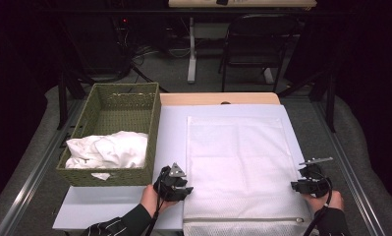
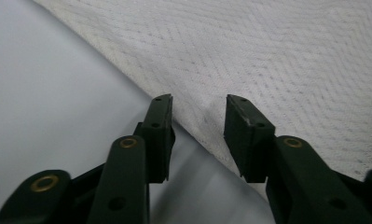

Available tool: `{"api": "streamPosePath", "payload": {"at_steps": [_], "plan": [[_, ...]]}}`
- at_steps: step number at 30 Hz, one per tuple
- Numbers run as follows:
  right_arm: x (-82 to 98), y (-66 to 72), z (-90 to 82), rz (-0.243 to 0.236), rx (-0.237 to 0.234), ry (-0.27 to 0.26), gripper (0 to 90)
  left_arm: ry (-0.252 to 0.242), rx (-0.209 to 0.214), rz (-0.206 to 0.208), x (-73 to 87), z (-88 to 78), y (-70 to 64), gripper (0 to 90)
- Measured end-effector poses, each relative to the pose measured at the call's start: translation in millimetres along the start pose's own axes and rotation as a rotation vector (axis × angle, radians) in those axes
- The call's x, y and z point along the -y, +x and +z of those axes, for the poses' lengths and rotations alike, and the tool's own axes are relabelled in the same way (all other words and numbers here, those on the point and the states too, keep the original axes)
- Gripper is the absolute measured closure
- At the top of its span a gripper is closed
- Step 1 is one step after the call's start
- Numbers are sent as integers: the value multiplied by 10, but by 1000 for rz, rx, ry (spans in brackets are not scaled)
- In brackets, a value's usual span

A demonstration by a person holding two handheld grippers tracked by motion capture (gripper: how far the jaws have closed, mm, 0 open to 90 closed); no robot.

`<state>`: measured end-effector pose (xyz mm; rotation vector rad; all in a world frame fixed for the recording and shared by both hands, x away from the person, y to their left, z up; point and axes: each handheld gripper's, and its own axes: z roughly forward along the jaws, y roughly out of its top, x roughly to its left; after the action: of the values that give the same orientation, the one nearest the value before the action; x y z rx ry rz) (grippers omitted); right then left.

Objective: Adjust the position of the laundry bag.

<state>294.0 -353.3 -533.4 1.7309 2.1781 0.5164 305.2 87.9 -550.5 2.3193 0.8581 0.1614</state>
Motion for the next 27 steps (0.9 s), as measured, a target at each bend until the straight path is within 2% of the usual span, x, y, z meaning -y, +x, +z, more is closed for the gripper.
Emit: {"api": "streamPosePath", "payload": {"at_steps": [2, 3, 5, 6, 8, 15, 19, 21, 23, 27], "plan": [[-1, 6, -2, 3, -6, 0, 735, -8, 2, -10, 6, -2, 20, 710], [-7, 18, 1, -11, -7, -3, 771, -8, 9, -10, 7, -3, 22, 779], [-8, 25, 1, -7, -9, -2, 783, -13, 13, -8, 8, 2, 13, 793], [-15, 23, 3, -13, -11, -1, 810, -13, 18, -6, 8, 4, 11, 844], [-22, 28, 3, -9, -16, 4, 833, -14, 26, -9, 8, 7, 9, 872], [-45, 44, 10, -18, -21, 8, 869, -15, 60, -33, 8, 3, 54, 887], [-68, 58, 14, -26, -28, 9, 880, -8, 52, -33, 0, -5, 61, 890], [-79, 68, 18, -31, -30, 10, 881, -14, 42, -57, 5, -11, 91, 891], [-87, 75, 17, -30, -30, 11, 881, -11, 45, -60, 7, -16, 104, 891], [-119, 94, 26, -38, -32, 11, 881, -6, 21, -71, 10, -28, 119, 891]]}}
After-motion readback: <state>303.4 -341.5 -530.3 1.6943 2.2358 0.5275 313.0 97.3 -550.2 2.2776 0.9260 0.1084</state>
